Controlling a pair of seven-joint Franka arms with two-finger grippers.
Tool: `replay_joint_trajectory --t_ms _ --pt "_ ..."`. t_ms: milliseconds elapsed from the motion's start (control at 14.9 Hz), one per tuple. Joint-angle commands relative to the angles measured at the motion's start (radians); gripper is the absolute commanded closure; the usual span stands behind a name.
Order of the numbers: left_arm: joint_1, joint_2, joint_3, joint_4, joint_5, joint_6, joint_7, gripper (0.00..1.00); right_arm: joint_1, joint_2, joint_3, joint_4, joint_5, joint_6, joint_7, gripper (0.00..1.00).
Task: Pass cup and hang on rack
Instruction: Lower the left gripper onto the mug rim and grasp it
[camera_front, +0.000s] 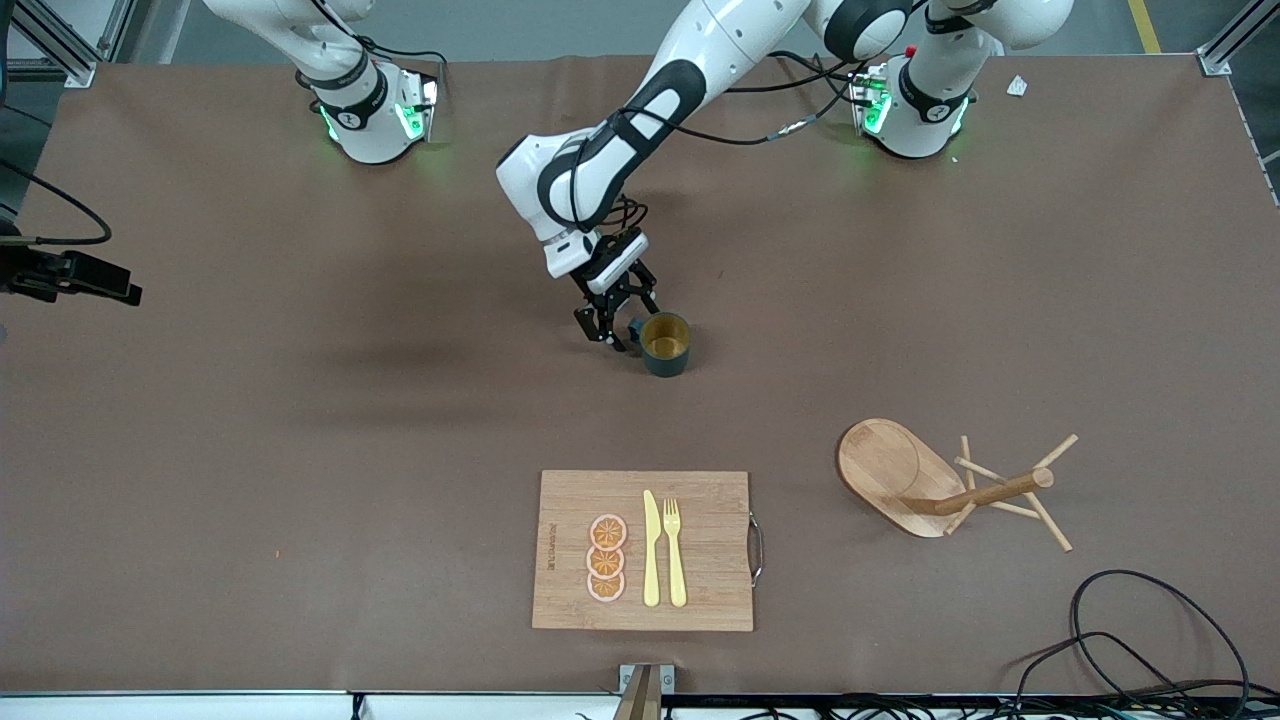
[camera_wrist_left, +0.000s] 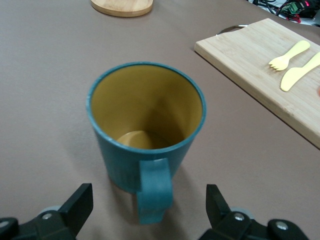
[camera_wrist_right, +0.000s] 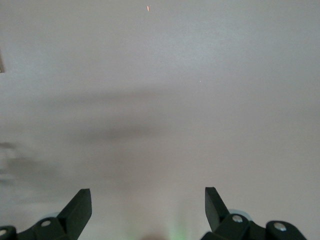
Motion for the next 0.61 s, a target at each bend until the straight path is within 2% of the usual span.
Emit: replay_joint_trajectory --t_ms 0,135,269,337,538 --pt "-0.009 0.037 0.017 0.029 0.013 0.016 -0.001 0.02 -0.01 0.0 0.012 -0.001 0.009 -0.005 -0.002 0.0" --pt "-0.008 0.042 0.025 0.029 0.013 0.037 -0.01 0.03 -0.001 0.0 0.013 -0.001 0.011 0.015 0.006 0.0" --pt "-0.004 0.048 0.027 0.028 0.013 0.052 -0.016 0.1 0.007 -0.003 0.016 -0.001 0.015 0.02 0.05 0.0" --pt "-0.004 0.053 0.027 0.028 0.013 0.054 -0.016 0.19 0.008 -0.009 0.018 -0.006 0.015 0.018 0.084 0.0" --pt "-0.004 0.054 0.027 0.025 0.013 0.054 -0.013 0.57 0.011 -0.064 0.019 -0.064 0.015 0.035 0.079 0.0"
